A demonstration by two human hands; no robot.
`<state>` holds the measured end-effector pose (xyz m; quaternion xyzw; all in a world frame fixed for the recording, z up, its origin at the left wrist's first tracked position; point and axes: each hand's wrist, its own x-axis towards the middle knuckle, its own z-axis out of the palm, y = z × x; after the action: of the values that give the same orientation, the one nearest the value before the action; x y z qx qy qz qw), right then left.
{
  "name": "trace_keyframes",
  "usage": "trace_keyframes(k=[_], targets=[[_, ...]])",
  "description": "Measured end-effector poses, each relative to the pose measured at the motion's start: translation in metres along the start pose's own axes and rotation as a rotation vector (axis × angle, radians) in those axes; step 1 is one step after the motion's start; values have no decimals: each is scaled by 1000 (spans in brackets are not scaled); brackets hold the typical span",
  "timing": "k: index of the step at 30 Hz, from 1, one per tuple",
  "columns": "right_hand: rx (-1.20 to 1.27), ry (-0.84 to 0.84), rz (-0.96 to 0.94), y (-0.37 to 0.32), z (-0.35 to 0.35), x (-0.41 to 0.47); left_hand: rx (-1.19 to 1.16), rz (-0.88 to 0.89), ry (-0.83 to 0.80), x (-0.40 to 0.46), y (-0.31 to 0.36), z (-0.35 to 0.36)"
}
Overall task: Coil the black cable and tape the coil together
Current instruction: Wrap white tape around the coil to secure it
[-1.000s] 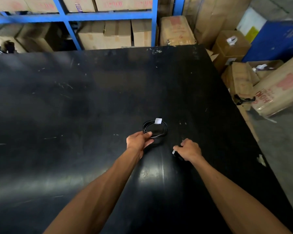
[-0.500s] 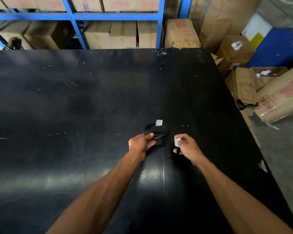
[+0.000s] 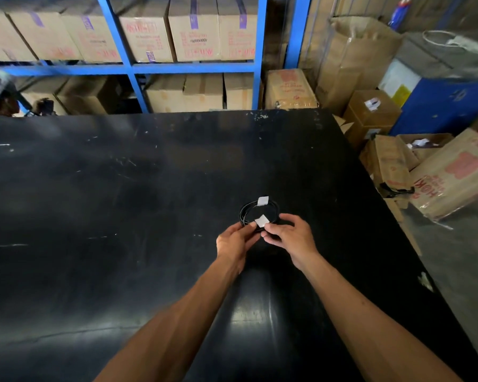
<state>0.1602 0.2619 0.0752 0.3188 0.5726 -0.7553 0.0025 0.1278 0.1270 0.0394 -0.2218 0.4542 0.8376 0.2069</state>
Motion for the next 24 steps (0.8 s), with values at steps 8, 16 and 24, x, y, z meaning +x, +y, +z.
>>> trace_keyframes(k=[8,16,24], targets=[[-81,-26,-4,-2,-2,-6,-45,26,-60,-15,9,12],[-26,-39,-158,4,-1,-12,42,3,76,-12,24,27],[61,-120,-207,7,-15,-11,44,-137,32,-16,40,31]])
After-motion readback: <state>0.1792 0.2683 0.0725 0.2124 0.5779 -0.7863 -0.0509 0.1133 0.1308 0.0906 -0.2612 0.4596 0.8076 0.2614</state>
